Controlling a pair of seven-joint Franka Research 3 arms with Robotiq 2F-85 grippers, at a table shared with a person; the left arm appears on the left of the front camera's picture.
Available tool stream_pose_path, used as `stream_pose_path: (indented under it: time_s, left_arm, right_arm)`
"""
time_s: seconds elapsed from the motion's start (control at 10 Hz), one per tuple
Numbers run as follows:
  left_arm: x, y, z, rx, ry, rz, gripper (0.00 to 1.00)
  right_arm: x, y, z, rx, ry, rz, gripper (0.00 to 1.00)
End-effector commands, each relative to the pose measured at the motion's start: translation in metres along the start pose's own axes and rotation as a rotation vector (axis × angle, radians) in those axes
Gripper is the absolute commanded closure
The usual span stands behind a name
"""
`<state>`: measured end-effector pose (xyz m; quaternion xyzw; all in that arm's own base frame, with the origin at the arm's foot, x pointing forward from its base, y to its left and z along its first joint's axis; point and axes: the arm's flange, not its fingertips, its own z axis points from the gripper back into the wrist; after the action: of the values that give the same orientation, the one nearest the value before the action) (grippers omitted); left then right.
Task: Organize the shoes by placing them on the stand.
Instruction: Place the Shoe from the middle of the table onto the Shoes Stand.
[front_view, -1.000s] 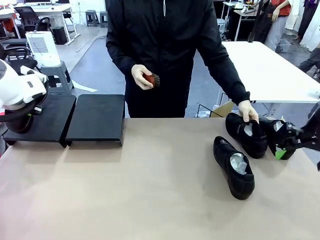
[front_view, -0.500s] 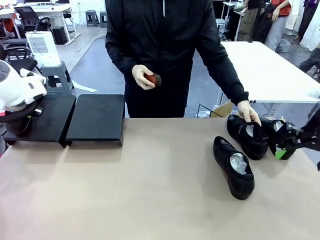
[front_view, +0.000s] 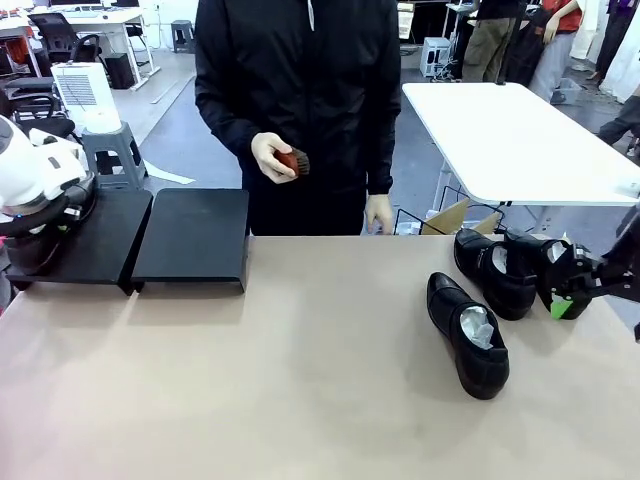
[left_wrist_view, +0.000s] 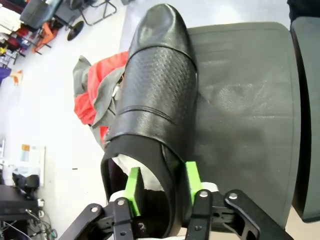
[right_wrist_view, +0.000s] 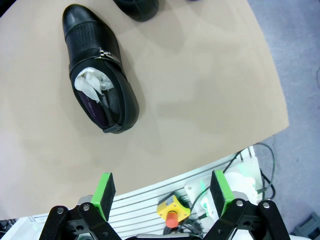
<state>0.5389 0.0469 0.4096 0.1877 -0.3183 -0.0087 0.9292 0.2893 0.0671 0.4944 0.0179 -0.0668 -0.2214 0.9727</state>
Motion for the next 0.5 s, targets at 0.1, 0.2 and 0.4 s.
stream_pose_path:
  time_s: [0.1, 0.2, 0.4]
  left_arm:
    - [0.001, 0.002, 0.007, 0.005, -0.039, 0.053, 0.39]
    - [0.003, 0.004, 0.02, -0.016, -0.041, 0.081, 0.39]
    - [0.006, 0.003, 0.007, -0.005, -0.022, 0.037, 0.39]
  right_arm:
    - [0.002, 0.003, -0.001, 0.023, -0.004, 0.011, 0.0]
    - [0.002, 0.003, -0.001, 0.023, -0.004, 0.011, 0.0]
    - [0.002, 0.003, -0.001, 0.023, -0.004, 0.011, 0.0]
